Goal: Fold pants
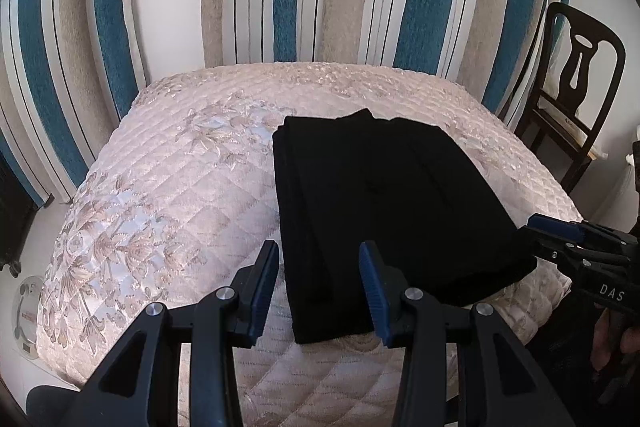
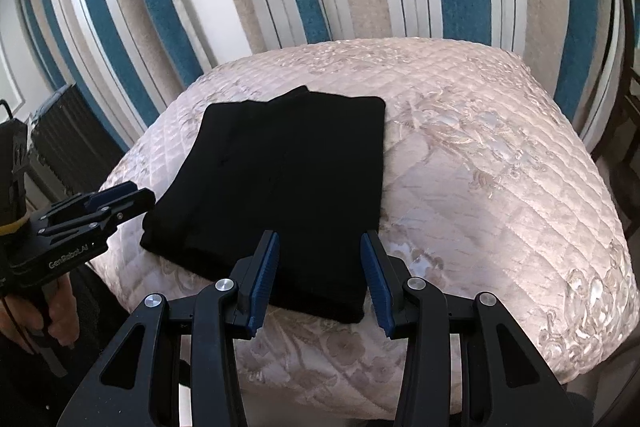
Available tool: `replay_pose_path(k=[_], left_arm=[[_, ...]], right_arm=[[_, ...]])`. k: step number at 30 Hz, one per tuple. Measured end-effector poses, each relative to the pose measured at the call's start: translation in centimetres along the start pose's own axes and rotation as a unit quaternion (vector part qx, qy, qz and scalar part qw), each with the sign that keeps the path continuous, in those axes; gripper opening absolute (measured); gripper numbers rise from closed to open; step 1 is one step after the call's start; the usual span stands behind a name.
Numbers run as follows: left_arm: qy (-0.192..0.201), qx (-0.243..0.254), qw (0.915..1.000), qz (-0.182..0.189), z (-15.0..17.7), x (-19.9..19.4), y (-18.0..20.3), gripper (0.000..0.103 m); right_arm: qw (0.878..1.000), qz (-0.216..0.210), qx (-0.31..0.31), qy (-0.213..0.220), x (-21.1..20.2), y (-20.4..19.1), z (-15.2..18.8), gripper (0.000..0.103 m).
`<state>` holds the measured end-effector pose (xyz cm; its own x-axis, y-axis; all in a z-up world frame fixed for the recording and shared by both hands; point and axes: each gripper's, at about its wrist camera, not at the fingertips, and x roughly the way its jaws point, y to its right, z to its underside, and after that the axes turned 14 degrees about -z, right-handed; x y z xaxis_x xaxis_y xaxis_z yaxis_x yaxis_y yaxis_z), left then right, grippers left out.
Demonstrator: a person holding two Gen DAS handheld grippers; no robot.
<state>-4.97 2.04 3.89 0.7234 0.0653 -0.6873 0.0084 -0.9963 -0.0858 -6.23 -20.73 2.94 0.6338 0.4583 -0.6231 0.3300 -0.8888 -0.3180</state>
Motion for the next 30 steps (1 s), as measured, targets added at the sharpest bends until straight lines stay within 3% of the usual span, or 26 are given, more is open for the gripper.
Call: replay_pose_path(k=[19, 30], left_arm=[[-0.021, -0.007, 0.9997, 0.009, -2.0, 2.7, -0.2, 0.045], [-0.038, -0.036, 0.9980, 0.034, -2.5, 5.5, -1.5, 0.046]], right_arm=[[0.998, -0.039, 0.040, -0.007, 1.4, 2.9, -2.0, 0.043], [0.995, -0.066, 0.076, -0.021, 3.5, 6.1, -3.1, 0.043]])
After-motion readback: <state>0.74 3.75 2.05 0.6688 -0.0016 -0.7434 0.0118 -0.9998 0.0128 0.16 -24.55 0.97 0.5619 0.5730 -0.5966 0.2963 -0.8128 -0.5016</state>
